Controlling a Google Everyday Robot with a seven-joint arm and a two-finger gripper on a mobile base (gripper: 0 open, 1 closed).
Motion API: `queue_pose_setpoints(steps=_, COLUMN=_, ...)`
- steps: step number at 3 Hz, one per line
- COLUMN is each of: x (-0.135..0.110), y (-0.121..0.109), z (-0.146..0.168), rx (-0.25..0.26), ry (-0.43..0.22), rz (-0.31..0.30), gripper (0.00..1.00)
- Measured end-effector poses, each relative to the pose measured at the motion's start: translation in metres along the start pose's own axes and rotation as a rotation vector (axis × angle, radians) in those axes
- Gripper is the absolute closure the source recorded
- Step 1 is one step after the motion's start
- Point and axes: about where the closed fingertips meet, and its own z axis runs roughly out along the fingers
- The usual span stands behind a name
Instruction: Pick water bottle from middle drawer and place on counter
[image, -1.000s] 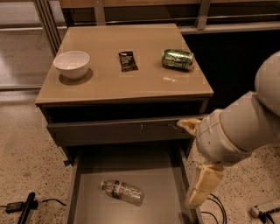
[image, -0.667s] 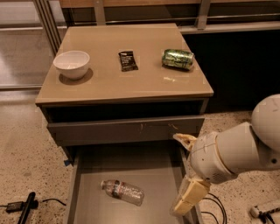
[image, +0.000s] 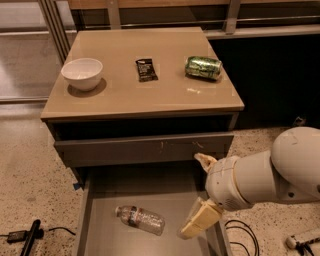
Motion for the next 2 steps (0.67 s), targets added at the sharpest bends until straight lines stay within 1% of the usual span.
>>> queue_pose_setpoints(steps=1, x=-0.001, y=0.0, z=0.018, rx=0.036, ry=0.055, rz=-0.042, gripper=0.0)
queue_pose_setpoints(steps=2, x=0.028, y=-0.005, z=0.047, rx=0.118, ry=0.152, rz=-0.089, gripper=0.0)
